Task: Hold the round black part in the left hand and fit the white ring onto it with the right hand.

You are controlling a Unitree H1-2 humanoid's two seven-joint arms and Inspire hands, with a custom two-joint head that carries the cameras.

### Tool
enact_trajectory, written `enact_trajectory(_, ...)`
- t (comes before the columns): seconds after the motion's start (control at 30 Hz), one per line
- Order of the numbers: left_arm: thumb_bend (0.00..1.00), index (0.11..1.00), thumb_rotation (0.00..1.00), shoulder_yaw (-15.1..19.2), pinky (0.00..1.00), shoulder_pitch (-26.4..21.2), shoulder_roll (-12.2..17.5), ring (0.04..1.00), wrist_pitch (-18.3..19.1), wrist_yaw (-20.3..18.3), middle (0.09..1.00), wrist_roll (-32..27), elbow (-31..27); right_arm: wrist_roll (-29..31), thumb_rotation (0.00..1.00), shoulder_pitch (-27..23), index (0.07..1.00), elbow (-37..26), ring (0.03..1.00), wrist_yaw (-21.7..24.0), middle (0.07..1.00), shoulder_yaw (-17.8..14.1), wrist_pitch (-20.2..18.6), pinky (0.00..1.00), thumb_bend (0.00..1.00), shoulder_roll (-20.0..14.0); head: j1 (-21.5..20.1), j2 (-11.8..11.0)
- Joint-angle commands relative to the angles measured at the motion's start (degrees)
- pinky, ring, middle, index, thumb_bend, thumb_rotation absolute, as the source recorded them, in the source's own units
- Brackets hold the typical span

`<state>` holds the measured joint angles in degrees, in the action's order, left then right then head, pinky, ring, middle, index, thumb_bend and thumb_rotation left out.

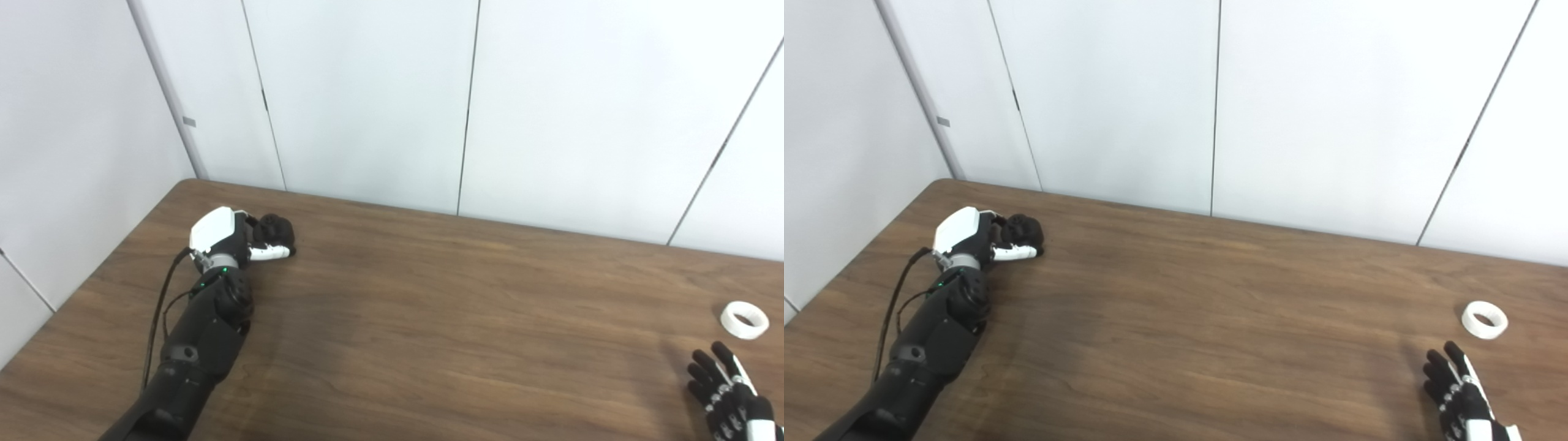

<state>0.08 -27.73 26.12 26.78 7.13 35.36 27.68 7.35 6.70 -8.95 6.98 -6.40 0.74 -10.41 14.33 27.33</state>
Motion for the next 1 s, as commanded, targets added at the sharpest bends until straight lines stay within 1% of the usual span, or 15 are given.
enact_trajectory(0.0,0.93,0.727,0.35,0.7,0.97,-3.4,1.1,0.922,0.1,1.9,0.863,0.2,-1.2,0.1,1.00,0.6,0.958,-0.2,0.929,0.2,0.927,-0.1,0.0,0.93,0.67,-0.5,0.1,0.1)
enact_trajectory(0.07,0.93,0.721,0.34,0.6,0.98,-3.3,1.1,0.925,0.1,1.7,0.867,0.4,-1.4,0.3,1.00,0.6,0.957,-0.3,0.932,0.1,0.927,-0.1,-0.2,0.95,0.67,-0.5,0.1,0.1)
enact_trajectory(0.2,0.92,0.709,0.34,0.5,1.00,-3.2,1.2,0.928,0.1,1.7,0.866,0.2,-1.5,-0.1,1.00,0.7,0.952,-0.4,0.923,-0.2,0.921,-0.1,-0.2,0.93,0.67,-0.4,0.1,0.1)
enact_trajectory(0.27,0.92,0.701,0.33,0.3,1.00,-3.1,1.3,0.925,0.1,1.8,0.862,0.3,-1.5,-0.2,1.00,0.7,0.952,-0.3,0.922,-0.2,0.922,-0.1,-0.1,0.92,0.67,-0.5,0.1,0.1)
enact_trajectory(0.47,0.91,0.701,0.34,-0.1,0.99,-3.2,1.6,0.921,-0.1,2.0,0.861,-0.1,-1.1,-0.2,1.00,0.7,0.954,-0.1,0.922,-0.1,0.920,-0.1,0.2,0.92,0.66,-0.5,0.1,0.1)
enact_trajectory(0.7,0.89,0.668,0.33,-0.3,0.98,-3.3,1.6,0.921,0.1,1.8,0.858,0.4,-0.9,0.0,1.00,0.7,0.951,-0.1,0.923,0.0,0.921,-0.1,0.1,0.92,0.66,-0.5,0.1,0.1)
enact_trajectory(0.87,0.86,0.639,0.28,-0.1,0.97,-3.3,1.6,0.918,0.1,2.3,0.852,0.3,-0.9,-0.1,1.00,0.8,0.948,-0.6,0.922,-0.3,0.916,-0.1,-0.5,0.92,0.66,-0.3,0.1,0.2)
enact_trajectory(0.97,0.82,0.602,0.21,0.1,0.95,-3.3,1.5,0.901,-0.8,3.6,0.832,-0.5,-0.5,0.1,1.00,0.8,0.949,-0.2,0.922,0.0,0.917,-0.1,0.0,0.92,0.66,-0.5,0.1,0.2)
